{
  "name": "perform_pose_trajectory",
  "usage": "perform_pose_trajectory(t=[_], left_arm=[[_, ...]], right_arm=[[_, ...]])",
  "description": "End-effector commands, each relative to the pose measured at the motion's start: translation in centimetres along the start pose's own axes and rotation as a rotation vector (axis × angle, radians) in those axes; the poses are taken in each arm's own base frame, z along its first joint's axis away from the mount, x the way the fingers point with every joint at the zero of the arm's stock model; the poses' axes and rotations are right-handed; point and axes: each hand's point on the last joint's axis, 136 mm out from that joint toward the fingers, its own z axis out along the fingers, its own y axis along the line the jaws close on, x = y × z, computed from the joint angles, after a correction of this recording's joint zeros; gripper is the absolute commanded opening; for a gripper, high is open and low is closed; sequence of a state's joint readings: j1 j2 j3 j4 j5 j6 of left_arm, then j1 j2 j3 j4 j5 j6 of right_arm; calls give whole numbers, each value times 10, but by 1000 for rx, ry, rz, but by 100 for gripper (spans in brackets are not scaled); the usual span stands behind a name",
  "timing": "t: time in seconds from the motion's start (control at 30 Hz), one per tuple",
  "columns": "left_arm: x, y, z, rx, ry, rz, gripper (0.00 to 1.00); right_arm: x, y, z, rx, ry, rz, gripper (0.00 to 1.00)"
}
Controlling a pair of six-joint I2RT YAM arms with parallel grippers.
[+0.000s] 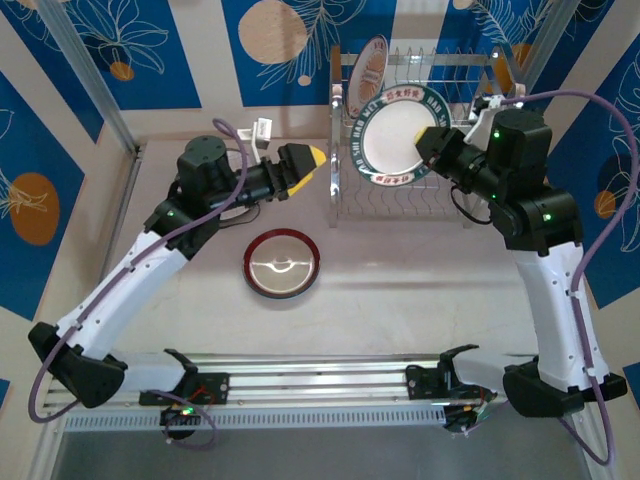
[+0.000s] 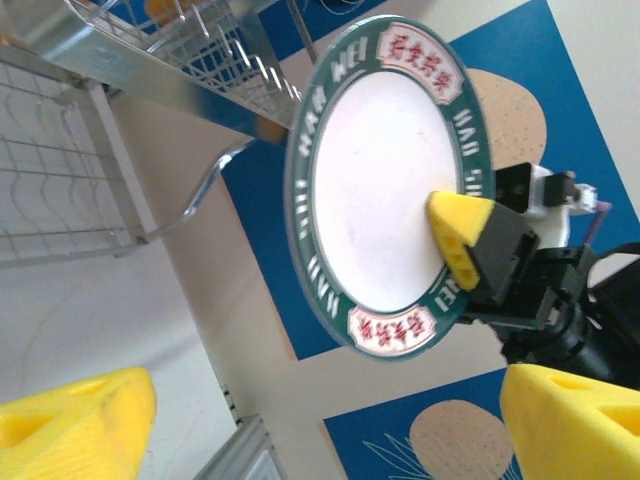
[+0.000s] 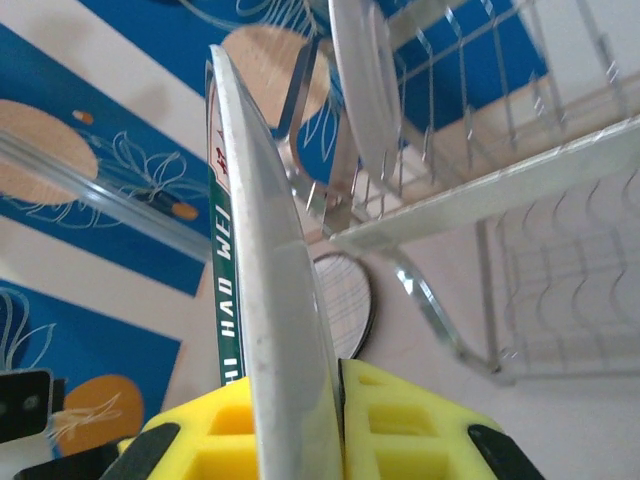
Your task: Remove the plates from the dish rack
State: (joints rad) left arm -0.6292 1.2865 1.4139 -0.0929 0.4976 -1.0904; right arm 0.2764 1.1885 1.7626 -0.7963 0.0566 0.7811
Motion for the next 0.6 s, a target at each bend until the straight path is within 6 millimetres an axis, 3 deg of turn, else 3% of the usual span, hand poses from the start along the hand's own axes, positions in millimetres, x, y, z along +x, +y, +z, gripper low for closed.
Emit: perform_pose_trajectory(t=[0.0, 0.23, 0.57], left_arm=[[2, -10, 10, 63, -4, -15, 85], [17, 2, 27, 42, 44, -44, 78], [20, 11, 30, 11, 32, -54, 66]], right_arm=[[4, 29, -10, -156, 25, 78, 0], [26, 29, 6, -218, 123, 176, 0], [48, 35, 24, -271, 250, 236, 0]])
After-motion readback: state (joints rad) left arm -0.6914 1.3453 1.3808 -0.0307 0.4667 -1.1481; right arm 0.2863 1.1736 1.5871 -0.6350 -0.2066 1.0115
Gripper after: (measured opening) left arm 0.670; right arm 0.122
